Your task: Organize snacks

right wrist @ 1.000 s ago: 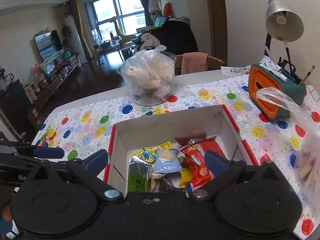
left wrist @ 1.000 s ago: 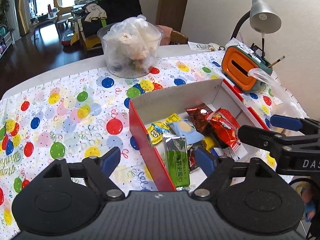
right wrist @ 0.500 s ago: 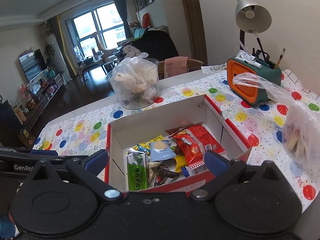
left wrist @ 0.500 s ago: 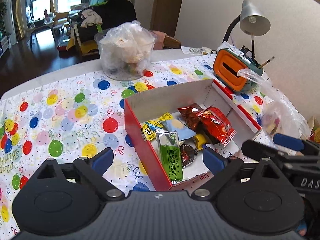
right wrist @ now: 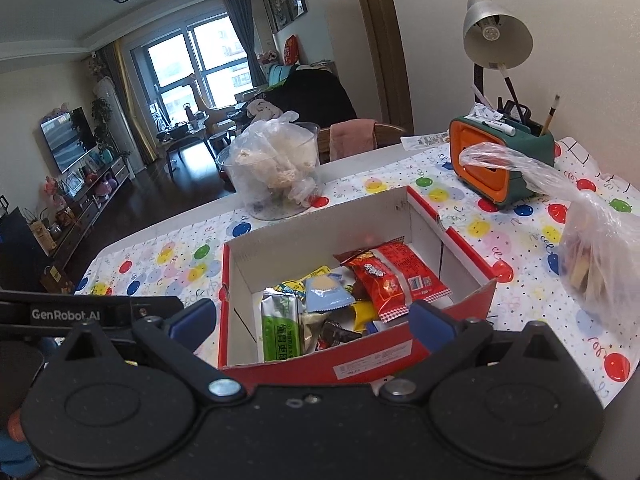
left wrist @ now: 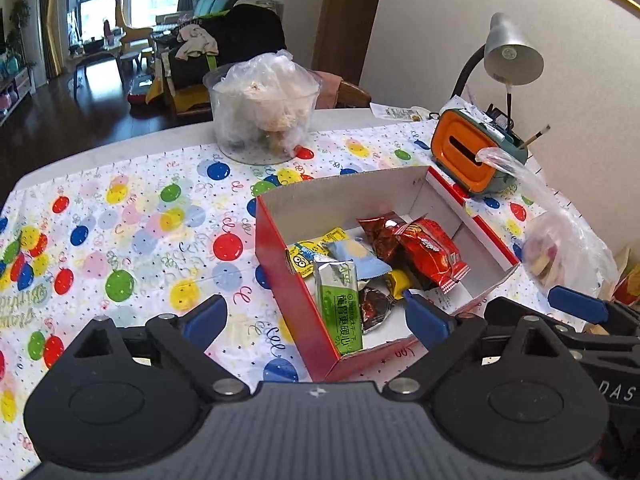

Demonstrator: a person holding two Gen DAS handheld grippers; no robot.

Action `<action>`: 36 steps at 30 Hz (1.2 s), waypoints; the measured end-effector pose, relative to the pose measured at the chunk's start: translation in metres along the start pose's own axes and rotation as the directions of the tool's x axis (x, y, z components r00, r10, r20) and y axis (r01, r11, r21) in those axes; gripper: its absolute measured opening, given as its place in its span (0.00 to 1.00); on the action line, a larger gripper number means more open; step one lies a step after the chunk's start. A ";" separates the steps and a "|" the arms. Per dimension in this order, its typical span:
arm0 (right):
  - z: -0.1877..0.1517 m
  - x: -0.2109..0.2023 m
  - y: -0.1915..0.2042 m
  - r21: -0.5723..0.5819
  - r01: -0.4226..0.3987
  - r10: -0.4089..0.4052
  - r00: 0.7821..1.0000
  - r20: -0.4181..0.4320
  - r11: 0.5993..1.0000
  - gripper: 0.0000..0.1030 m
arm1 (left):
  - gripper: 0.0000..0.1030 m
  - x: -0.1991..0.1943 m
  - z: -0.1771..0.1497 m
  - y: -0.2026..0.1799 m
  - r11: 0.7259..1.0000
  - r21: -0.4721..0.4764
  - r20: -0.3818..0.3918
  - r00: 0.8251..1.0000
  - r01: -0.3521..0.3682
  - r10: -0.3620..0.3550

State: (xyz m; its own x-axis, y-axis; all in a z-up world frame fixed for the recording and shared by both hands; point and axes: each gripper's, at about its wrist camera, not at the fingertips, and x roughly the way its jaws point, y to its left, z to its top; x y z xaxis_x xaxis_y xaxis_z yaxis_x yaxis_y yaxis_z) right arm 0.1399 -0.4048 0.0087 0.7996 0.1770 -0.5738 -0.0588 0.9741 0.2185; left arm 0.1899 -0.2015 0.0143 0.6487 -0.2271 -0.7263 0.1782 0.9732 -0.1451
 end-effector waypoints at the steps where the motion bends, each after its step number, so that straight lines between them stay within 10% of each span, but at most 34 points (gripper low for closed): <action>1: 0.000 0.001 0.000 0.003 -0.001 0.001 1.000 -0.005 1.000 1.00 | 0.94 -0.001 0.000 -0.001 1.000 0.004 0.003 1.000 -0.003 0.003; 36: 0.001 0.012 0.003 -0.002 -0.009 0.009 0.999 -0.037 1.000 1.00 | 0.94 0.002 0.001 0.004 0.999 -0.030 -0.002 1.000 -0.013 0.013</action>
State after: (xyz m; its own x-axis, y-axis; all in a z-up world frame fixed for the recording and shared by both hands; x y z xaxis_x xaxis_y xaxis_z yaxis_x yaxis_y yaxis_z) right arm 0.1500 -0.4001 0.0037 0.7762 0.1911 -0.6008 -0.0671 0.9726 0.2226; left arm 0.1927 -0.1977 0.0123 0.6494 -0.2140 -0.7297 0.1469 0.9768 -0.1558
